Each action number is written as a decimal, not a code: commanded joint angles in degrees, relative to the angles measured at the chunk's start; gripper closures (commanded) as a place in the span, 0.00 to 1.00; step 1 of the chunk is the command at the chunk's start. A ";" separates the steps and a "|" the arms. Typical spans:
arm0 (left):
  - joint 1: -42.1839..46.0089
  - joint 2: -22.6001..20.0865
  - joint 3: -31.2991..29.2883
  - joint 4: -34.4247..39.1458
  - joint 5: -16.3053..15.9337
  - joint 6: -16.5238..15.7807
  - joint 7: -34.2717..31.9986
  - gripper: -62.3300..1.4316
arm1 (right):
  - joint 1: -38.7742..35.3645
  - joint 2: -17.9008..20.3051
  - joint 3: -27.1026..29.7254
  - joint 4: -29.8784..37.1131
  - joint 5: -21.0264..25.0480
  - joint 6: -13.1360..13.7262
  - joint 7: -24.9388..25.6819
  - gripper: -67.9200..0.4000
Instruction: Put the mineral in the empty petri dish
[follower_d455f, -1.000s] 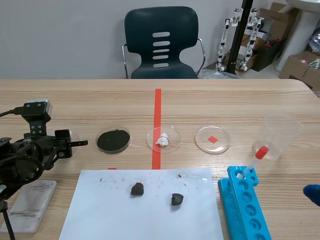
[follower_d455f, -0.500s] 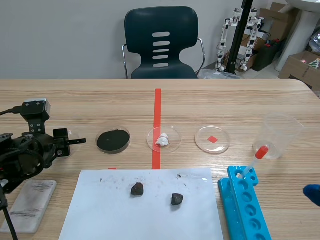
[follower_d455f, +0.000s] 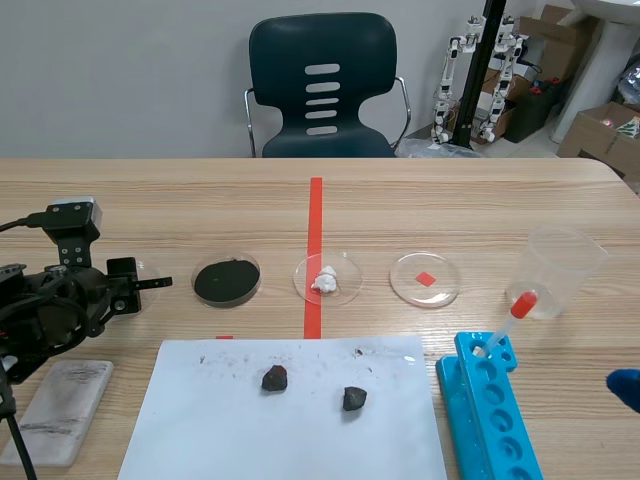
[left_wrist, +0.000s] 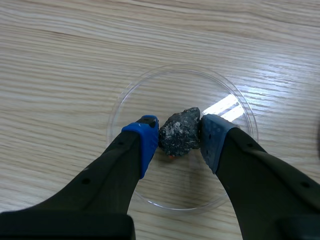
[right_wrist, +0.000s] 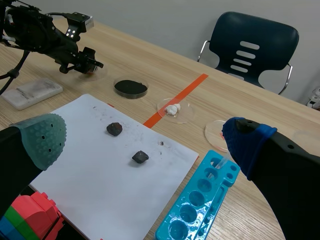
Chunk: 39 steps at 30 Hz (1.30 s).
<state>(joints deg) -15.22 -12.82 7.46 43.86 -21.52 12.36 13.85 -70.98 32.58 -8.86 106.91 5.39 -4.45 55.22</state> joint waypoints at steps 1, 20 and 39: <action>-0.81 -0.37 -0.46 0.87 -0.13 -0.04 -0.31 0.77 | 0.22 0.26 0.17 1.14 0.17 0.00 1.01 0.00; -0.83 -0.39 -0.46 0.87 -0.20 -0.04 -0.33 0.16 | 0.22 0.26 0.17 1.14 0.17 0.00 1.01 0.00; 3.34 -3.15 -0.52 11.58 0.11 -9.11 0.13 0.00 | 0.22 0.26 0.17 1.14 0.17 0.00 1.03 0.00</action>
<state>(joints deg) -11.97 -15.44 7.46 54.61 -21.47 3.16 14.72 -70.98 32.58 -8.86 106.91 5.39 -4.45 55.22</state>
